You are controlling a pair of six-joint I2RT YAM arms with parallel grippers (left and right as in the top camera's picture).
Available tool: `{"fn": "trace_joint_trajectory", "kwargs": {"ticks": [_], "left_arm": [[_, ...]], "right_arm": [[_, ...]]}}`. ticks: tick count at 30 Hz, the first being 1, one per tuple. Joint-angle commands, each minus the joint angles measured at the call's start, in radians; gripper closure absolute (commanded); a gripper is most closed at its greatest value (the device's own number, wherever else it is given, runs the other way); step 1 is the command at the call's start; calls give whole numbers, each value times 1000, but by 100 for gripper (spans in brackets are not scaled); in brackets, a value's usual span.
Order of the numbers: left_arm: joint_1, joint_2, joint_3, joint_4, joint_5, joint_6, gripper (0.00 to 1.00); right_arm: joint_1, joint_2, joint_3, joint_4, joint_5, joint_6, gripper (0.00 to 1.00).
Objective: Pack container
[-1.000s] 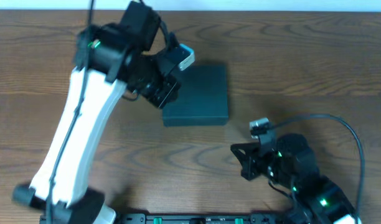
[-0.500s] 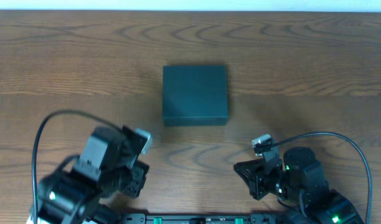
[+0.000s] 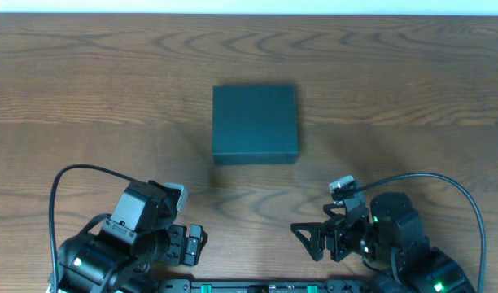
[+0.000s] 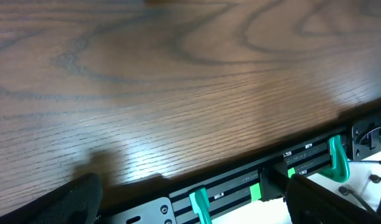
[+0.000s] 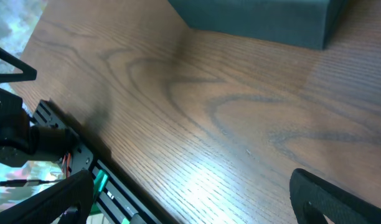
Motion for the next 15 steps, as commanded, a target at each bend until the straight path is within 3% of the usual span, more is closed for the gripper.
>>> {"fn": "trace_joint_trajectory", "kwargs": {"ticks": [1, 8, 12, 15], "left_arm": [[1, -1, -5, -3, -18, -14, 4], [78, -53, -5, 14, -72, 9, 4], [212, -169, -17, 211, -198, 20, 4], [319, -280, -81, 335, -229, 125, 4]], "right_arm": [[8, -1, 7, -2, 1, -13, 1], [8, -1, 7, -2, 1, -13, 1], [8, -1, 7, -2, 1, -13, 1], [8, -1, 7, -2, 1, -13, 1]]}}
